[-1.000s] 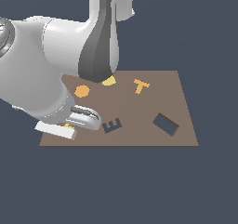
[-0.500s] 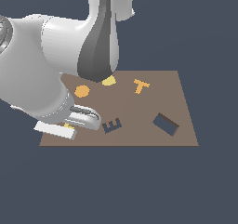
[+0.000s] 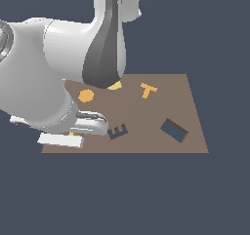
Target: Insert a designated object into the corresponding slot on a board.
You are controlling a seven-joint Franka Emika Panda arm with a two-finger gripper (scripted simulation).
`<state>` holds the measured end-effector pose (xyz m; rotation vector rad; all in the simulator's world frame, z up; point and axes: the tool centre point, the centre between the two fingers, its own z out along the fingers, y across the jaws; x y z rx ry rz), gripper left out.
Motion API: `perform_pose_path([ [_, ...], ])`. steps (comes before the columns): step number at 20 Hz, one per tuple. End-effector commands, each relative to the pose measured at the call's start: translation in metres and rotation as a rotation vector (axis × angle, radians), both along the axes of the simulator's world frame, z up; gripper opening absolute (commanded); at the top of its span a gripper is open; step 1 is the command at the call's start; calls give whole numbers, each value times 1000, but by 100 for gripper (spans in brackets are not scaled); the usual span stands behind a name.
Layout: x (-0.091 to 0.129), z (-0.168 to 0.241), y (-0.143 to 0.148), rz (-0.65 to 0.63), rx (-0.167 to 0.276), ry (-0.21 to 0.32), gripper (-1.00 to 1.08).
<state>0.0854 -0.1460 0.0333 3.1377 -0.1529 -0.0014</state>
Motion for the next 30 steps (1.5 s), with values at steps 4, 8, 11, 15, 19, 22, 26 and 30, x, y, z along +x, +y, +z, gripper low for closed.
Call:
perform_pose_path([
  [4,9,1,5,140,0,-1,-100],
  [8,16,1,11,274,0,-1,-100],
  [11,22,2,17,391,-1,-1,-100],
  [15,29,2,27,565,-1,-1,-100],
  [19,34,3,39,741,-1,-1,-100],
  [22,36,3,48,874,-1,-1,-100],
  [26,38,4,61,1051,-1,-1,-100],
  [30,37,5,74,1229,-2,-1,-100],
])
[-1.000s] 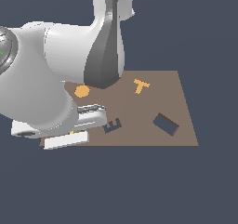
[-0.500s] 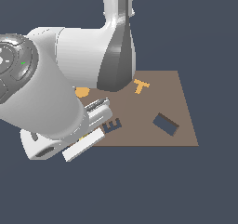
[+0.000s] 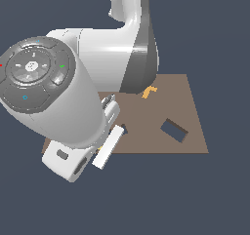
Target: Insert a designated object into the corresponding slot on a board.
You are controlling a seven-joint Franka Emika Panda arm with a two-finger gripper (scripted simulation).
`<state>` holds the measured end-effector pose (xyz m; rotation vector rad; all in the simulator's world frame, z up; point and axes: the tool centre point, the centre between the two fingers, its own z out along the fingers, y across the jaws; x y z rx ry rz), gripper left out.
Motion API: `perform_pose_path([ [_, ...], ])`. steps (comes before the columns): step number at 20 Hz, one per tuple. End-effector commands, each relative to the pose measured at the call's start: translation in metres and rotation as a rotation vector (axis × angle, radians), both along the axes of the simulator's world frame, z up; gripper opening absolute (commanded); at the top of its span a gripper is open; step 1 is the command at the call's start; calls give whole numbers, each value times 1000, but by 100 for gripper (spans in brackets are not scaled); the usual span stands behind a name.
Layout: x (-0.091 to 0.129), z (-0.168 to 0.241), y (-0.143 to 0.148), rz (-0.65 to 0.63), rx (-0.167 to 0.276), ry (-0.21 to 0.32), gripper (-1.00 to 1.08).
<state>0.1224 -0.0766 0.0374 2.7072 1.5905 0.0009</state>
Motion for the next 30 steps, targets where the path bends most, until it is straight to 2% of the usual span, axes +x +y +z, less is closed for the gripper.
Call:
perform_pose_path([
  [1,-1,1,8,114,0,0,-100],
  [9,-11,2,32,461,-1,0,-100],
  [16,-22,2,45,690,-1,0,-100],
  [23,-31,2,51,839,-1,0,-100],
  [30,-36,3,54,909,-1,1,-100],
])
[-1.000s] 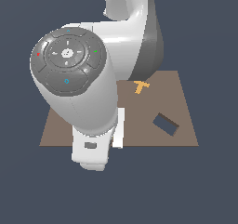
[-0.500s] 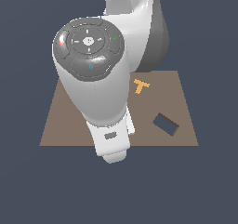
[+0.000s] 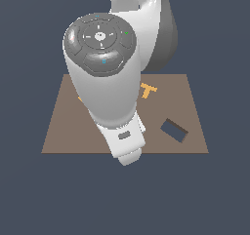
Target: Insert a designated object into the corresponding slot on a board.
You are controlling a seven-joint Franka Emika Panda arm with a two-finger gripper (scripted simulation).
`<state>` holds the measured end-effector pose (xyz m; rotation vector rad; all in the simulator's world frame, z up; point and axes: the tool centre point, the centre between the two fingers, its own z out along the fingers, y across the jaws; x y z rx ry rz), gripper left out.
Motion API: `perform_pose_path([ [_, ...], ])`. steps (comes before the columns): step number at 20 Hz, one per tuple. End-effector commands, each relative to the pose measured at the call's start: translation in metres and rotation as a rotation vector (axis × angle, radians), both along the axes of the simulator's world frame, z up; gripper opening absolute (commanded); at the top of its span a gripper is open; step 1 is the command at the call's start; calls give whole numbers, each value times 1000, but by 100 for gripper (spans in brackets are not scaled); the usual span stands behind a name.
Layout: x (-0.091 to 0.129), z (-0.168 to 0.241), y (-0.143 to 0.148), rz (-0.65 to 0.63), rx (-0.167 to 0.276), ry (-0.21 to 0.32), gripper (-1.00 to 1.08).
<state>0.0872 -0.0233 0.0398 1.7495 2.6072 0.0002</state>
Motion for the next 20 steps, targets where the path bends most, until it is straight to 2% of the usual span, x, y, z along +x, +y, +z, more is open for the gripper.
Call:
perform_pose_path([
  [1,-1,0,0,16,0,0,-100],
  [10,-1,-10,0,18,0,0,-100],
  [11,-1,-10,0,18,0,0,100],
  [20,-1,-10,0,18,0,0,100],
])
